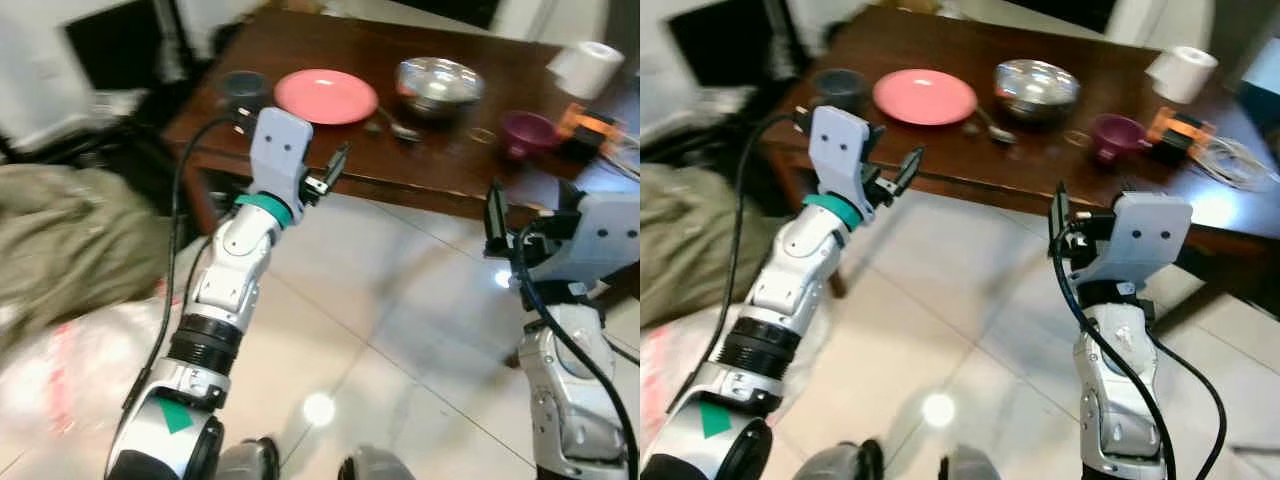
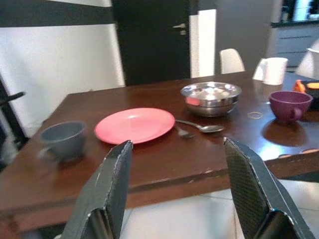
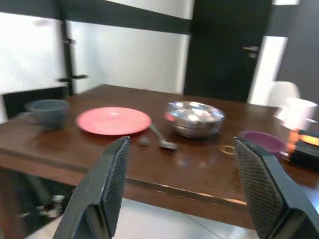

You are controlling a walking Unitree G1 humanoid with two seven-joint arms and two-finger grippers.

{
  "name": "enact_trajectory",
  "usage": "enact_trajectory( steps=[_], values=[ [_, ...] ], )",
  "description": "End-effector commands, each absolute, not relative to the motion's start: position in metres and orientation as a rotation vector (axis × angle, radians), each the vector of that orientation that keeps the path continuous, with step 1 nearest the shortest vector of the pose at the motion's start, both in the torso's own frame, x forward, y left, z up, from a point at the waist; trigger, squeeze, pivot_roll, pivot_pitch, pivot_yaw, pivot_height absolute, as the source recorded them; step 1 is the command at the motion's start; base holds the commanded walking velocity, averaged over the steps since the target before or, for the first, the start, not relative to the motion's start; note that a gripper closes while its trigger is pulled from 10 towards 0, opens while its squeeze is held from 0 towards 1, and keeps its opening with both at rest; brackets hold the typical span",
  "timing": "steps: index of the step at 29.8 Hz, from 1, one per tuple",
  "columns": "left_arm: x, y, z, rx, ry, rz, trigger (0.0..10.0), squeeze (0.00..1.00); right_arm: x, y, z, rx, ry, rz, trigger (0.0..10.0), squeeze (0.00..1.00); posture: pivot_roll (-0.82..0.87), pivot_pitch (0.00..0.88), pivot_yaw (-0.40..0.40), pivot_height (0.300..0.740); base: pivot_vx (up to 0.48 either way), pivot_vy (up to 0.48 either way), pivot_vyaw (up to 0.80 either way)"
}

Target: Setting the table

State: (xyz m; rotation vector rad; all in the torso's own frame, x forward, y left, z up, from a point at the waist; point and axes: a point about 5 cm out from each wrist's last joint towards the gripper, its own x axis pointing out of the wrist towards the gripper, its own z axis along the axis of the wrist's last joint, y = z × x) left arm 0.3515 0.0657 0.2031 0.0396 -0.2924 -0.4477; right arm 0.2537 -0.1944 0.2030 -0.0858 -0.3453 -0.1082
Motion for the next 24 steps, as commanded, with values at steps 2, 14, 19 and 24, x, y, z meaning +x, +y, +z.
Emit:
enact_trajectory(
  steps=[2,14,19,24],
  values=[
    [0.3509,0.0608,0.2008,0.048,-0.279,-0.469,10.0,0.0,0.2521,-0.1978,0.2023,-0.068,-0.342,-0.127,10.0,0.0,-0.1,0.0,0.036,0.74,0.0,0.0,0.0],
    [0.3512,0.0603,0.2001,0.053,-0.274,-0.47,10.0,0.0,0.2527,-0.1999,0.2016,-0.043,-0.331,-0.137,10.0,0.0,-0.11,0.0,0.037,0.74,0.0,0.0,-0.63],
    [0.3514,0.0605,0.1996,0.056,-0.272,-0.47,10.0,0.0,0.2526,-0.2006,0.2014,-0.039,-0.327,-0.14,10.0,0.0,-0.11,0.0,0.037,0.74,0.0,0.0,-0.8],
    [0.3512,0.0606,0.1991,0.057,-0.271,-0.469,10.0,0.0,0.2526,-0.2004,0.2013,-0.041,-0.326,-0.138,10.0,0.0,-0.11,0.0,0.037,0.74,0.0,0.0,-0.8]
  ],
)
